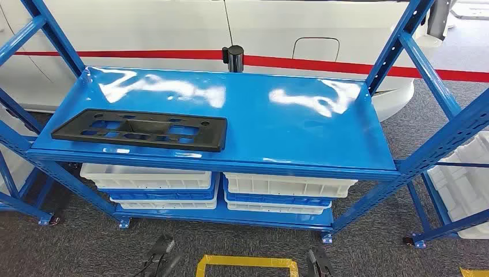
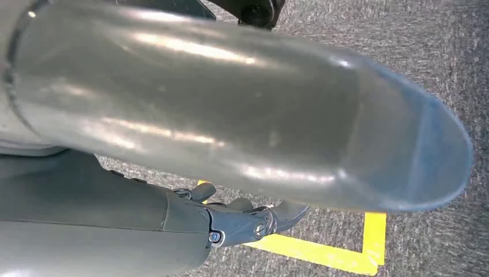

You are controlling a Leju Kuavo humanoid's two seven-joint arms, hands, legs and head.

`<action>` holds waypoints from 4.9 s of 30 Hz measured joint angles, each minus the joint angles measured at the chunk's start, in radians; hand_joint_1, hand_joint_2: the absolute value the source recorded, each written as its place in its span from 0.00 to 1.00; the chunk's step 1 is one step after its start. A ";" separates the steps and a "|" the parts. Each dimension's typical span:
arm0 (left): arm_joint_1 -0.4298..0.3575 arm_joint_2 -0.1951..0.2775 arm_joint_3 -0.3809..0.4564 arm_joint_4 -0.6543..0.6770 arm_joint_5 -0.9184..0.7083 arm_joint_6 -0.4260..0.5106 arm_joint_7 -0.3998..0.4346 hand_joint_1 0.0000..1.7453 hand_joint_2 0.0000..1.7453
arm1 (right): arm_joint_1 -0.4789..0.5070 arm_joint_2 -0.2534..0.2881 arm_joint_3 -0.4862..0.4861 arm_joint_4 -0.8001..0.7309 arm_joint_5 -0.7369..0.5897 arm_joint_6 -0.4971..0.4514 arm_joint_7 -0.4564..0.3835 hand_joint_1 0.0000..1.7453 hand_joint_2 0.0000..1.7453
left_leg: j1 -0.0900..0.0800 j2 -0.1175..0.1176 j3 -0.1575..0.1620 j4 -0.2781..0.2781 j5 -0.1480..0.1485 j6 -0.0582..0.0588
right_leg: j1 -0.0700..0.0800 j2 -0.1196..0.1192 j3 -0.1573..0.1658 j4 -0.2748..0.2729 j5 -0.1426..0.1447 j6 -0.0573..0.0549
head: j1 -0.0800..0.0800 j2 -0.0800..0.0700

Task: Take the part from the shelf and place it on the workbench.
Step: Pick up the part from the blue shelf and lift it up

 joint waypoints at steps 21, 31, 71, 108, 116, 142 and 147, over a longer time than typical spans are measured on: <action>-0.128 -0.028 -0.249 -0.153 -0.297 -0.378 -0.204 0.00 1.00 | -0.033 0.000 0.001 0.000 0.080 0.033 0.032 0.00 0.00 | 0.000 0.000 0.000 0.000 0.001 0.001 | 0.000 0.000 0.000 0.000 0.000 0.000 | 0.000 0.000; -0.143 -0.026 -0.300 -0.295 -0.238 -0.461 -0.322 0.00 1.00 | -0.034 0.000 0.000 0.000 0.094 0.039 0.030 0.00 0.00 | 0.000 0.000 0.000 0.000 0.001 0.001 | 0.000 0.000 0.000 0.000 0.000 0.000 | 0.000 0.000; 0.039 -0.004 -0.109 -1.175 -0.983 0.436 -0.199 0.00 1.00 | 0.046 0.017 -0.070 0.014 0.036 0.022 -0.089 0.00 0.00 | 0.000 0.000 -0.001 0.000 0.001 0.001 | 0.000 -0.001 0.000 0.000 0.001 0.001 | 0.000 0.000; -0.012 0.069 0.001 -1.037 -1.184 0.360 -0.028 0.00 1.00 | 0.069 0.023 -0.136 0.032 0.025 0.015 -0.097 0.00 0.00 | 0.000 0.000 -0.001 0.000 0.001 0.001 | 0.000 -0.001 0.000 0.000 0.001 0.001 | 0.000 0.000; -0.124 0.069 0.010 -0.904 -1.213 0.362 0.013 0.00 1.00 | 0.069 0.022 -0.142 0.032 0.048 0.019 -0.096 0.00 0.00 | 0.000 0.000 0.000 0.000 0.001 0.001 | 0.000 -0.001 0.000 0.000 0.001 0.001 | 0.000 0.000; -0.367 0.034 0.034 -0.455 -1.194 0.505 0.012 1.00 1.00 | 0.066 0.020 -0.150 0.032 0.076 0.026 -0.080 0.00 0.00 | 0.000 0.000 0.000 0.000 0.002 0.001 | 0.000 -0.001 0.000 0.001 0.001 0.001 | 0.000 0.000; -0.368 0.032 0.041 -0.440 -1.189 0.530 0.005 1.00 1.00 | 0.066 0.020 -0.150 0.032 0.081 0.027 -0.079 0.00 0.00 | 0.000 0.000 -0.001 0.000 0.002 0.001 | 0.000 -0.001 0.000 0.001 0.001 0.001 | 0.000 0.000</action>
